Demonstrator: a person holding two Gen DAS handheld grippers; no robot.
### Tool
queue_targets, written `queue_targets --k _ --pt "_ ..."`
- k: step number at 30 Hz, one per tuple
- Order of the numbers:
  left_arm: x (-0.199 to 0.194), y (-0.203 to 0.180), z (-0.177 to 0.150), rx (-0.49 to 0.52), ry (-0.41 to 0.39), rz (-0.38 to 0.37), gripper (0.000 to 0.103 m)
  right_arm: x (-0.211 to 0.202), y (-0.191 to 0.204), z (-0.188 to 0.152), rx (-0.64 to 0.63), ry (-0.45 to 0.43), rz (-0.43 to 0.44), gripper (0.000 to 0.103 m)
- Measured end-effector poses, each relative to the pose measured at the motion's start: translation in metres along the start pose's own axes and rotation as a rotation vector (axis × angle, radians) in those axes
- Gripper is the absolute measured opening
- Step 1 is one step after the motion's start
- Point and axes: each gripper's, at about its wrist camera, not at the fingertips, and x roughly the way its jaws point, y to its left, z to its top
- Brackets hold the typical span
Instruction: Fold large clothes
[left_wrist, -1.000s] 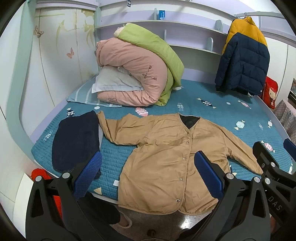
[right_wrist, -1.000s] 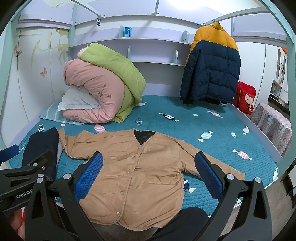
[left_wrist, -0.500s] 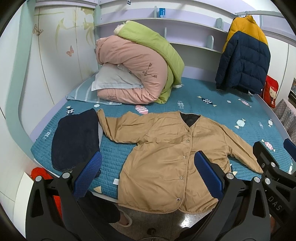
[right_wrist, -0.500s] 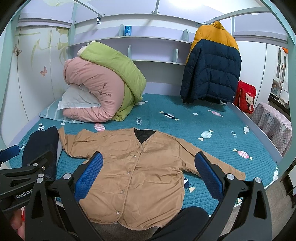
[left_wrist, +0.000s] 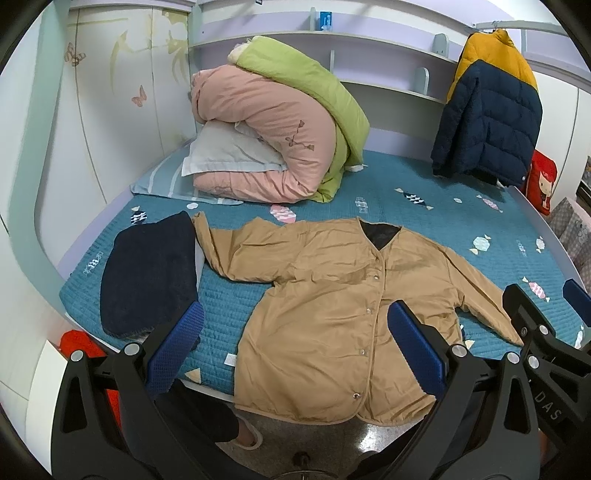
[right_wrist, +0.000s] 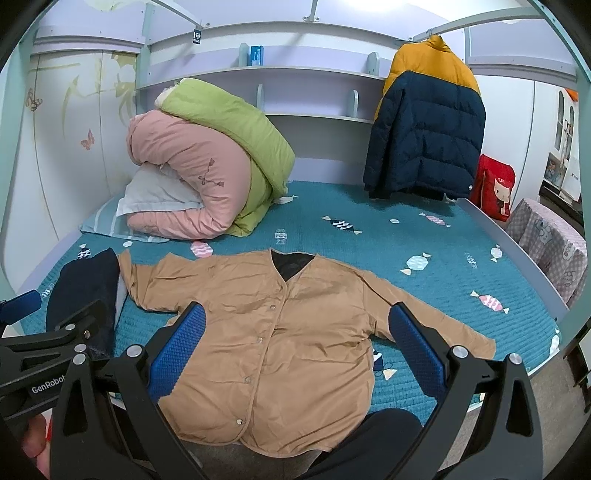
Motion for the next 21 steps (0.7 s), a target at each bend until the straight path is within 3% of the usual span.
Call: queue_targets --k 21 --pt "0.040 0.007 0.002 -0.002 0.087 0.009 0.099 0.035 0.007 0.001 -0.004 0.095 0.012 0.096"
